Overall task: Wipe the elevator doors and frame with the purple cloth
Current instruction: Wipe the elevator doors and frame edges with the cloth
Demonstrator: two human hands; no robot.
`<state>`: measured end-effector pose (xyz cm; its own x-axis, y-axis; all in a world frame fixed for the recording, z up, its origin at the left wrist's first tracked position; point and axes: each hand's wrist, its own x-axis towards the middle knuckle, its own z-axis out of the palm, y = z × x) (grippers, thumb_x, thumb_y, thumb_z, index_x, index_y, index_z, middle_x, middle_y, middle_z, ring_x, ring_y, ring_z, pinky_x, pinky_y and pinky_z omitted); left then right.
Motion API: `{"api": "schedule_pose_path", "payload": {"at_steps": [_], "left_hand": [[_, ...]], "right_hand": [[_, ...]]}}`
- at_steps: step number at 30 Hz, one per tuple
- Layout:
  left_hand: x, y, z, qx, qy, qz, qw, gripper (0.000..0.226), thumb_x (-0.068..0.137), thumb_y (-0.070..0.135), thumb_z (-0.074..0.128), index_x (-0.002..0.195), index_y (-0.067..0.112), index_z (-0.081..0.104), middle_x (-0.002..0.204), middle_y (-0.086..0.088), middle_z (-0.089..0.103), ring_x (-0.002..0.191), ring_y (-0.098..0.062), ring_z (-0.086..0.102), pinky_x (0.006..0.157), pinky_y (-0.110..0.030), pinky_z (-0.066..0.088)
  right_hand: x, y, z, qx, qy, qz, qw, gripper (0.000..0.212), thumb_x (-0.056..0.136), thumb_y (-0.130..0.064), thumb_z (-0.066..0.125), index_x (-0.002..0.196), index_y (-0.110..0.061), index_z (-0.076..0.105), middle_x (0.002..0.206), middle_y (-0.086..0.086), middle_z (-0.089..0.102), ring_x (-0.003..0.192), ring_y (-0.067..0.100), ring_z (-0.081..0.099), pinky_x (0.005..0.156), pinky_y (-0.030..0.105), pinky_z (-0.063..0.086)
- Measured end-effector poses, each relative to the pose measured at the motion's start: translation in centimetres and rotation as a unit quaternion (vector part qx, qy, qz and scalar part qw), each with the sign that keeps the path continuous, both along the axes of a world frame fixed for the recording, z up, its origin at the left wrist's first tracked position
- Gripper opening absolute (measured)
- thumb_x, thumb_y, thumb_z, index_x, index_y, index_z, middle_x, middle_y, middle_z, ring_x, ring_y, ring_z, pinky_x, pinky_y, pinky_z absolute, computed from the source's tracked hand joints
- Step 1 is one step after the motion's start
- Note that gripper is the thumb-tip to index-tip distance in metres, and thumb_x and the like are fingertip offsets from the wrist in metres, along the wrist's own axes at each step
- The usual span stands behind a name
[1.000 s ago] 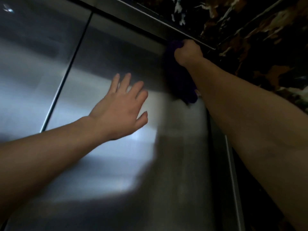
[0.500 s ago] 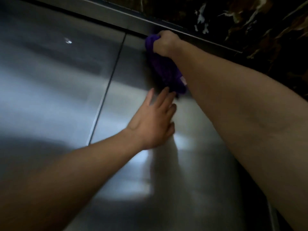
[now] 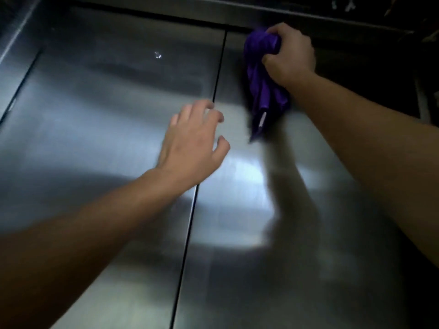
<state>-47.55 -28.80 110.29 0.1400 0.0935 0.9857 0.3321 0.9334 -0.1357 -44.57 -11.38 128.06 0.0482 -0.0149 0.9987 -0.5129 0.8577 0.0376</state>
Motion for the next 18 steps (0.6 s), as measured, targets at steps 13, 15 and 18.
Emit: {"api": "schedule_pose_path", "payload": {"at_steps": [13, 15, 18], "left_hand": [[2.2, -1.6, -8.7, 0.187, -0.316, -0.475, 0.799, 0.044, 0.087, 0.055, 0.057, 0.118, 0.024, 0.061, 0.099, 0.008, 0.074, 0.087, -0.018, 0.074, 0.091, -0.052, 0.058], [3.2, -1.9, -10.4, 0.190, -0.356, -0.568, 0.717, 0.045, 0.095, 0.046, 0.061, 0.130, 0.019, 0.059, 0.116, -0.003, 0.073, 0.093, -0.016, 0.073, 0.094, -0.044, 0.059], [5.5, -1.8, -15.0, 0.153, -0.416, -0.676, 0.589, 0.028, 0.096, 0.033, 0.064, 0.122, 0.023, 0.066, 0.112, 0.004, 0.077, 0.096, -0.007, 0.073, 0.083, -0.028, 0.057]], "right_hand": [[2.1, -3.1, -16.8, -0.112, -0.036, 0.163, 0.980, 0.041, 0.071, -0.027, 0.065, 0.112, -0.025, 0.065, 0.090, -0.013, 0.067, 0.084, 0.011, 0.065, 0.082, 0.032, 0.055], [3.3, -4.0, -19.8, -0.167, -0.066, 0.240, 0.954, 0.027, 0.073, -0.029, 0.065, 0.098, -0.023, 0.065, 0.083, -0.007, 0.067, 0.079, 0.014, 0.065, 0.078, 0.039, 0.056], [6.8, -6.0, -25.7, -0.235, -0.157, 0.330, 0.901, 0.008, 0.088, -0.017, 0.060, 0.081, -0.016, 0.058, 0.066, -0.007, 0.056, 0.062, 0.007, 0.052, 0.059, 0.021, 0.045]]}}
